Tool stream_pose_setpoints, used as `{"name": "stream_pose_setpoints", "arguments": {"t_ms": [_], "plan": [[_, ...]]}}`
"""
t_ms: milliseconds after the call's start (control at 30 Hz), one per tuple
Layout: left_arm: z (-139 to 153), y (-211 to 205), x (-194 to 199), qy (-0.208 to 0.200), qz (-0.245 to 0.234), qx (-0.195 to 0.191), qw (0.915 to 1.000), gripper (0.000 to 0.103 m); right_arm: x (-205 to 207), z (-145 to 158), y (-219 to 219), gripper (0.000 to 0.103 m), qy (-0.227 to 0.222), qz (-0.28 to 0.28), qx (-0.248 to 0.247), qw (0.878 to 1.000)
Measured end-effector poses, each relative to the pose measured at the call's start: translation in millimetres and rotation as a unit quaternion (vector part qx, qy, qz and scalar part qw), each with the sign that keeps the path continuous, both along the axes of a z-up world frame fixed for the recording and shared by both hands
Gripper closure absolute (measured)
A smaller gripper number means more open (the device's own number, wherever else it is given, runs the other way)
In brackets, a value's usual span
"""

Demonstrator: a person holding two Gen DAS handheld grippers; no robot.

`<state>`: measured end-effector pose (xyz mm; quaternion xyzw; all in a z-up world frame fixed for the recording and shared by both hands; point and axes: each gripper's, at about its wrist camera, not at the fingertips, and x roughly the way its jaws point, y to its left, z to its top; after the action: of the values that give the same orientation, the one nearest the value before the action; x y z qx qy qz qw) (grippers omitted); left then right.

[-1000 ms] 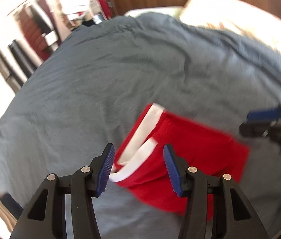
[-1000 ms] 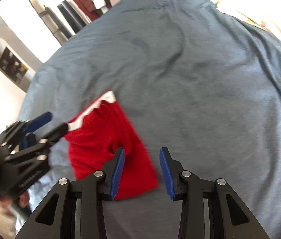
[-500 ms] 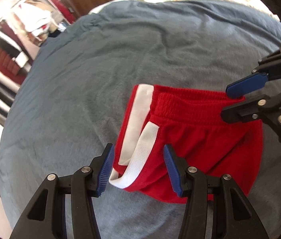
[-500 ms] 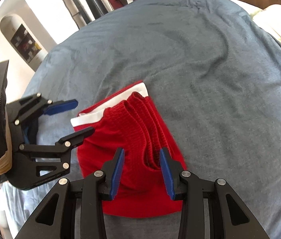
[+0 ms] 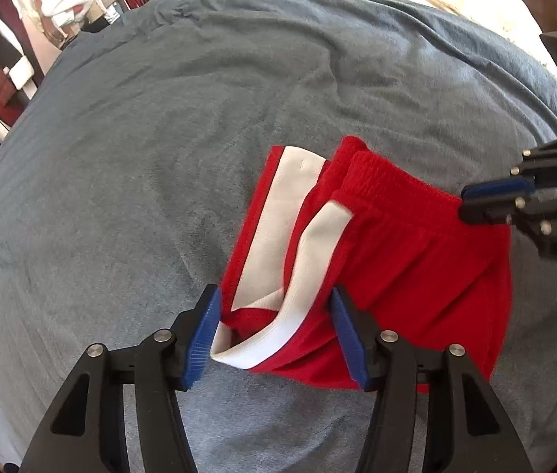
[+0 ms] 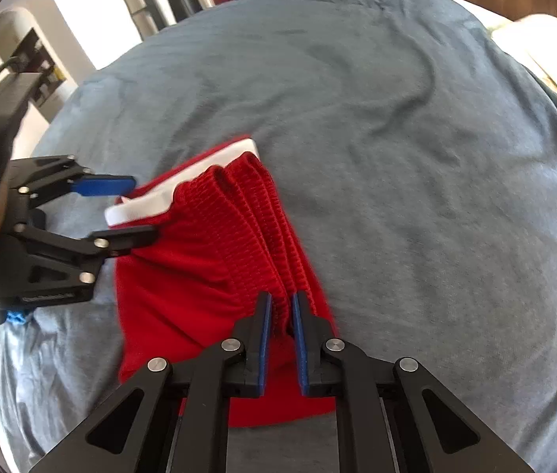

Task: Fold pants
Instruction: 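Press the folded shorts flat with the left tool while the right tool approaches, then open the left tool and lower it to the shorts' striped edge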

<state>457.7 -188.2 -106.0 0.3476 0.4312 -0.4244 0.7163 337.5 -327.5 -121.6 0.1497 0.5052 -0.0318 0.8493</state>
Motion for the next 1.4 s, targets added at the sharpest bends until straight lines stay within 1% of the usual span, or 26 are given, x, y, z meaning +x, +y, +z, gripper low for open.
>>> {"name": "stream_pose_setpoints", "arguments": {"t_ms": [100, 133, 167, 200, 233, 300, 367, 467, 567, 667, 733, 767, 833, 867, 933, 1000, 1100, 1167, 1233, 1333, 1400], "plan": [[0.0, 0.9, 1.2, -0.001, -0.008, 0.000, 1.0000, 0.047, 1.2, 2.6, -10.3, 0.091, 0.007, -0.018, 0.001, 1.000], [0.9, 1.2, 0.9, -0.003, -0.010, -0.002, 0.9999, 0.047, 1.2, 7.5, -13.7, 0.088, -0.002, -0.019, 0.003, 1.000], [2.3, 1.6, 0.2, -0.002, -0.015, -0.005, 0.9999, 0.047, 1.4, 11.7, -14.7, 0.083, -0.009, -0.023, -0.006, 1.000], [3.3, 1.3, -0.5, -0.001, -0.022, -0.006, 0.9997, 0.047, 3.0, 18.0, -15.5, 0.070, -0.021, -0.024, -0.024, 0.999], [4.1, 1.0, -1.5, -0.003, -0.030, -0.007, 0.9995, 0.047, 5.0, 24.3, -14.9, 0.063, -0.036, -0.018, -0.036, 0.999], [4.9, -0.1, -3.4, -0.008, -0.047, -0.001, 0.9989, 0.047, 13.9, 31.9, -13.6, 0.063, -0.062, 0.008, -0.036, 0.997], [5.6, -0.5, -2.9, -0.005, -0.058, -0.002, 0.9983, 0.047, 27.4, 32.4, -12.1, 0.063, -0.069, 0.036, -0.016, 0.997], [1.2, -1.5, 3.6, 0.031, -0.059, -0.008, 0.9978, 0.047, 44.4, 30.5, -7.3, 0.063, -0.089, 0.070, 0.023, 0.993], [-2.7, -0.8, 8.1, 0.052, -0.055, -0.012, 0.9971, 0.046, 57.3, 23.8, 2.0, 0.063, -0.083, 0.090, 0.039, 0.992], [-4.9, 1.2, 14.4, 0.074, -0.043, -0.024, 0.9961, 0.045, 65.7, 15.8, 5.1, 0.063, -0.077, 0.095, 0.048, 0.991], [-6.4, 2.2, 16.8, 0.087, -0.037, -0.030, 0.9951, 0.043, 69.4, 10.8, 3.2, 0.064, -0.070, 0.087, 0.050, 0.992], [-7.5, 1.8, 18.2, 0.093, -0.035, -0.032, 0.9946, 0.043, 73.0, 8.0, 1.1, 0.066, -0.064, 0.080, 0.058, 0.993], [-8.5, -0.1, 19.2, 0.094, -0.034, -0.031, 0.9945, 0.043, 74.7, 2.9, -3.3, 0.083, -0.057, 0.070, 0.078, 0.993], [-8.1, -1.4, 18.8, 0.092, -0.035, -0.030, 0.9946, 0.043, 75.1, 1.5, -3.8, 0.088, -0.054, 0.069, 0.079, 0.993], [-6.2, -3.5, 17.6, 0.090, -0.038, -0.034, 0.9947, 0.043, 74.6, 1.8, -3.3, 0.092, -0.054, 0.068, 0.070, 0.994], [-4.2, -3.5, 17.9, 0.094, -0.043, -0.040, 0.9938, 0.042, 72.0, 6.7, -4.7, 0.093, -0.060, 0.068, 0.068, 0.994], [-9.9, -5.1, 19.5, 0.102, -0.044, -0.027, 0.9934, 0.042, 69.7, 13.9, -8.5, 0.094, -0.070, 0.061, 0.058, 0.994], [-15.1, -2.7, 25.0, 0.127, -0.035, -0.015, 0.9912, 0.043, 68.2, 16.6, -13.8, 0.094, -0.074, 0.049, 0.058, 0.994], [-15.2, 0.8, 28.0, 0.140, -0.027, -0.012, 0.9896, 0.044, 68.6, 17.0, -17.6, 0.095, -0.076, 0.040, 0.058, 0.995], [-14.0, 7.3, 31.2, 0.140, -0.011, -0.007, 0.9900, 0.049, 70.0, 13.7, -21.0, 0.095, -0.076, 0.030, 0.057, 0.995], [-15.5, 9.1, 32.6, 0.143, -0.005, -0.007, 0.9897, 0.049, 73.3, 10.9, -23.1, 0.095, -0.075, 0.023, 0.058, 0.995]]}}
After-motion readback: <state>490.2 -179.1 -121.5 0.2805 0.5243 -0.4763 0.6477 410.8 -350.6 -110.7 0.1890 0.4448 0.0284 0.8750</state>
